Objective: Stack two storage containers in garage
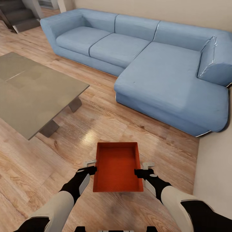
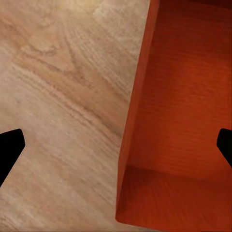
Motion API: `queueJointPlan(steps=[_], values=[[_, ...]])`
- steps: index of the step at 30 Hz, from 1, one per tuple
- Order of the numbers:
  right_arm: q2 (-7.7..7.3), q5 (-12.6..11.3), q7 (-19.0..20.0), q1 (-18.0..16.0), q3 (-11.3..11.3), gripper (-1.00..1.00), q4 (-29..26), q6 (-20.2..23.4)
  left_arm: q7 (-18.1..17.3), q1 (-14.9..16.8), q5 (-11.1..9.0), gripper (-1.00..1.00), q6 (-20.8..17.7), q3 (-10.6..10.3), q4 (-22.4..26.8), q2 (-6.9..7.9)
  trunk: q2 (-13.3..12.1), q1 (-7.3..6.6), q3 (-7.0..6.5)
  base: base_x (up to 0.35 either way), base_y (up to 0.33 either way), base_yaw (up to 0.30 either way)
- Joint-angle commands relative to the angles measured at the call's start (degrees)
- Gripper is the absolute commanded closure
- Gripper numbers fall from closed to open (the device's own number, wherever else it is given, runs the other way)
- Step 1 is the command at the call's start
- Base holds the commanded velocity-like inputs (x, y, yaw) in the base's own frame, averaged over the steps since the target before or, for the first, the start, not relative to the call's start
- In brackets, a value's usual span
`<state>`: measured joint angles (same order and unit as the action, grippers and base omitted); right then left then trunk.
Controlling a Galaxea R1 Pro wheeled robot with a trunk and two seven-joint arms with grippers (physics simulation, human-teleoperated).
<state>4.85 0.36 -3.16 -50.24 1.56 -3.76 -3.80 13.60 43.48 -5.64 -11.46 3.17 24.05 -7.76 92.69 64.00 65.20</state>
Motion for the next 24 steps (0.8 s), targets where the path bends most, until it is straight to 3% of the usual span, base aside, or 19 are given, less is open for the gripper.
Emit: queueJointPlan(steps=[1,24], values=[[0.04,0.0,-0.2,0.0,0.1,-1.0,0.1,-0.2,0.3,0.0,-0.6,-1.0,-0.2,0.0,0.2,-0.08,0.0,0.0,0.03,0.0,0.0,0.0],[0.14,0.3,-0.4,0.0,0.0,-1.0,0.0,-0.2,0.4,0.0,-0.6,-1.0,-0.4,-0.4,0.1,-0.79,0.0,0.0,0.03,0.0,0.0,0.0]])
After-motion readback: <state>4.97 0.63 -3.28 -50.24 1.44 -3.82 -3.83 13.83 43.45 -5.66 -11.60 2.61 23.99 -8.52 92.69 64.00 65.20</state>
